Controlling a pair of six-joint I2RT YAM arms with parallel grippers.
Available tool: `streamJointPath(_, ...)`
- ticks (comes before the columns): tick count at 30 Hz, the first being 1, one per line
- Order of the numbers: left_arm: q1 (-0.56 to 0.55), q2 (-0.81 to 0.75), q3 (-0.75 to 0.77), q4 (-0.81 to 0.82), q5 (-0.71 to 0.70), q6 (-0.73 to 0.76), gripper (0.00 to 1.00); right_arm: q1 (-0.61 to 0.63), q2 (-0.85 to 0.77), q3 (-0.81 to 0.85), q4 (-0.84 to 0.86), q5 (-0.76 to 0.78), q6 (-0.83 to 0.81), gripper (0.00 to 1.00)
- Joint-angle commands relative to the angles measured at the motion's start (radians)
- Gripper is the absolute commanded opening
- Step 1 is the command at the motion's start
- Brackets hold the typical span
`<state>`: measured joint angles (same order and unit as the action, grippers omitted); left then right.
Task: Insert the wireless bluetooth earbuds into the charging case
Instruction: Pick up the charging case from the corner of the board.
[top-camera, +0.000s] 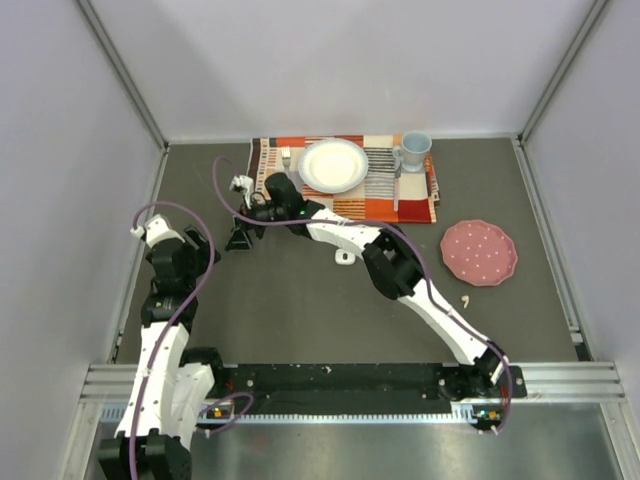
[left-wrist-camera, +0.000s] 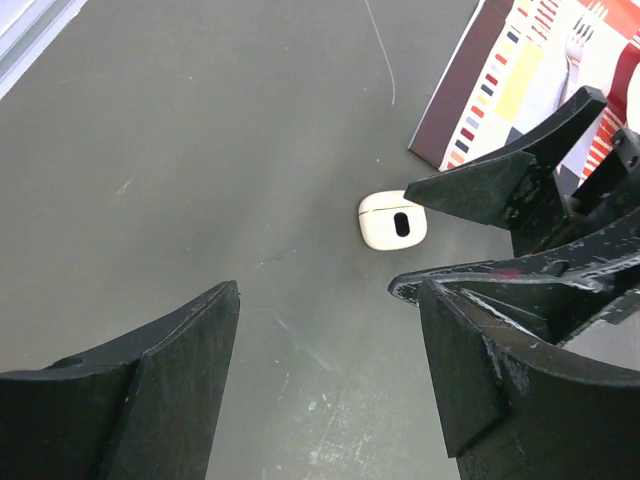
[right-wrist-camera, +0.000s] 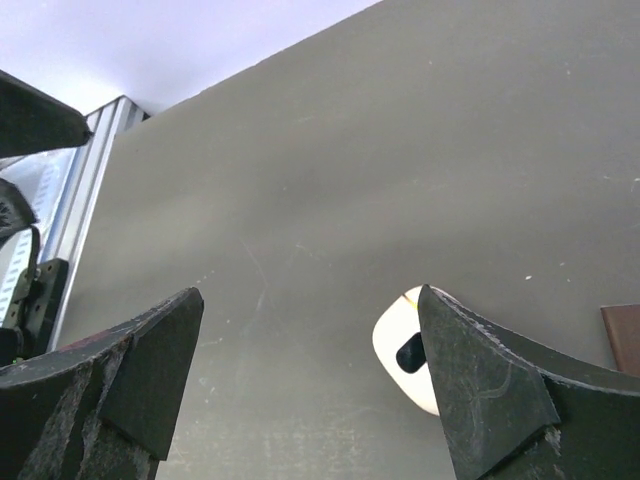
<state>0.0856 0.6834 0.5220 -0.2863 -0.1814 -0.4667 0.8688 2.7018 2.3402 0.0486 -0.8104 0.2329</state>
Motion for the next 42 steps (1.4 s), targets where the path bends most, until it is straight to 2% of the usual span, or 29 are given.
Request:
streamJointPath(1, 0.008, 0.002, 0.023, 0.035, 0.043, 0.026, 0.78, 0.013, -0.091, -0.088, 0.117, 0.055, -0.015, 0.89)
streamJointPath(4, 0.008, 0.016, 0.009, 0.058, 0.069, 0.031, 0.78, 0.012, -0.209, -0.174, 0.071, 0.106, -0.120, 0.89)
streamJointPath(6, 0.009, 0.034, 0.009, 0.065, 0.086, 0.045, 0.79, 0.009, -0.333, -0.260, 0.121, 0.141, -0.155, 0.90)
streamJointPath(7, 0.008, 0.042, 0.012, 0.067, 0.094, 0.063, 0.80, 0.003, -0.382, -0.356, 0.149, 0.180, -0.170, 0.91)
streamJointPath(12, 0.008, 0.113, 0.047, 0.081, 0.175, 0.128, 0.82, -0.051, -0.661, -0.662, 0.458, 0.177, -0.097, 0.92)
streamJointPath(13, 0.009, 0.125, 0.055, 0.104, 0.177, 0.164, 0.83, -0.057, -0.693, -0.735, 0.488, 0.148, -0.080, 0.95)
streamJointPath(16, 0.009, 0.191, 0.062, 0.178, 0.302, 0.247, 0.83, -0.065, -0.840, -0.876, 0.560, 0.096, -0.081, 0.98)
streamJointPath(21, 0.009, 0.333, 0.111, 0.272, 0.511, 0.385, 0.83, -0.067, -1.037, -1.080, 0.531, 0.091, -0.078, 0.99)
streamJointPath(22, 0.009, 0.361, 0.119, 0.277, 0.593, 0.457, 0.82, -0.068, -1.100, -1.105, 0.513, 0.094, -0.079, 0.99)
streamJointPath(24, 0.008, 0.442, 0.183, 0.236, 0.614, 0.537, 0.81, -0.068, -1.166, -1.180, 0.507, 0.117, -0.081, 0.99)
streamJointPath(28, 0.003, 0.544, 0.222, 0.193, 0.600, 0.708, 0.81, -0.071, -1.296, -1.246, 0.415, 0.146, -0.139, 0.99)
streamJointPath(30, -0.007, 0.605, 0.254, 0.152, 0.593, 0.798, 0.81, -0.071, -1.361, -1.251, 0.285, 0.163, -0.209, 0.99)
streamJointPath(32, -0.009, 0.653, 0.277, 0.134, 0.547, 0.810, 0.80, -0.073, -1.407, -1.263, 0.210, 0.214, -0.257, 0.99)
streamJointPath(36, -0.021, 0.712, 0.286, 0.148, 0.560, 0.878, 0.78, -0.077, -1.426, -1.263, 0.160, 0.284, -0.241, 0.99)
streamJointPath(42, -0.029, 0.771, 0.309, 0.128, 0.513, 0.963, 0.75, -0.079, -1.433, -1.288, 0.207, 0.346, -0.158, 0.99)
